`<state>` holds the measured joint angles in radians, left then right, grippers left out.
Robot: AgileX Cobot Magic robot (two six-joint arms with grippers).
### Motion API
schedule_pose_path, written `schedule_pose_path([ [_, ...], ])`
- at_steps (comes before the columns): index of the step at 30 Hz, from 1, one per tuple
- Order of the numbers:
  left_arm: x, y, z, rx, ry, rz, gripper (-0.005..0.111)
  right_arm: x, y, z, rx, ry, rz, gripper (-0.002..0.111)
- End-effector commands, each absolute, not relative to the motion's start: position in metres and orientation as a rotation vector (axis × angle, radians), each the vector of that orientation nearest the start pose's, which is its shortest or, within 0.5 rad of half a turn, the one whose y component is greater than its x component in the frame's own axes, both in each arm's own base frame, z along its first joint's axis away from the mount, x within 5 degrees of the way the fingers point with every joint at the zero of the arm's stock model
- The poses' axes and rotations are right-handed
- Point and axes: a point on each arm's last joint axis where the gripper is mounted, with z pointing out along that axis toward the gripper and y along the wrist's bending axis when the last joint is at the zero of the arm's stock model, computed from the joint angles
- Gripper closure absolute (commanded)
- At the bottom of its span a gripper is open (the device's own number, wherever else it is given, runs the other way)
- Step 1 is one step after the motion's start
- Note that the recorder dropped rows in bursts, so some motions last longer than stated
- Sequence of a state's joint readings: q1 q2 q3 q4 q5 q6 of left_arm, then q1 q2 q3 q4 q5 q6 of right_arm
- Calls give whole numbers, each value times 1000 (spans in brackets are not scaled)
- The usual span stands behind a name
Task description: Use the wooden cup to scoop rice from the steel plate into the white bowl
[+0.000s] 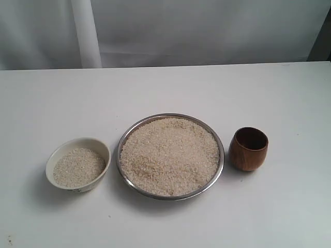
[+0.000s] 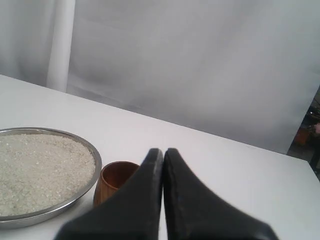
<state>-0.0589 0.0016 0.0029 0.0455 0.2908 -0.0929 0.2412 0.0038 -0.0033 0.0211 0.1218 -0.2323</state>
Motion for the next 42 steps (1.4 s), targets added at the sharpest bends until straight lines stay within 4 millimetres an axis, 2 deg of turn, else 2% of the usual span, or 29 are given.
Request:
schedule_pose_path([
  [1, 55, -2, 187, -5, 1769, -80, 107, 55, 14, 202, -367, 1562, 26, 108],
  [15, 55, -2, 187, -5, 1769, -80, 107, 55, 14, 202, -365, 1562, 28, 108],
  [17, 55, -2, 187, -5, 1769, -80, 107, 54, 15, 200, -337, 1593, 71, 108],
  [20, 55, -2, 187, -5, 1769, -80, 107, 50, 16, 218, -263, 1600, 188, 108],
  [25, 55, -2, 187, -5, 1769, -80, 107, 49, 15, 271, -291, 1527, 136, 108],
  [29, 55, -2, 187, -5, 1769, -80, 107, 68, 18, 299, -359, 1559, 39, 108],
  [32, 55, -2, 187, -5, 1769, -80, 107, 89, 23, 310, -369, 1606, 37, 108],
  [34, 55, -2, 187, -5, 1769, -80, 107, 106, 27, 312, -368, 1619, 38, 108],
  [36, 55, -2, 187, -5, 1769, -80, 107, 124, 31, 315, -342, 1560, 45, 108],
  [38, 55, -2, 187, -5, 1769, -80, 107, 137, 35, 313, -256, 1561, 131, 108],
  [42, 55, -2, 187, -5, 1769, -80, 107, 159, 40, 298, -49, 1675, 327, 108],
])
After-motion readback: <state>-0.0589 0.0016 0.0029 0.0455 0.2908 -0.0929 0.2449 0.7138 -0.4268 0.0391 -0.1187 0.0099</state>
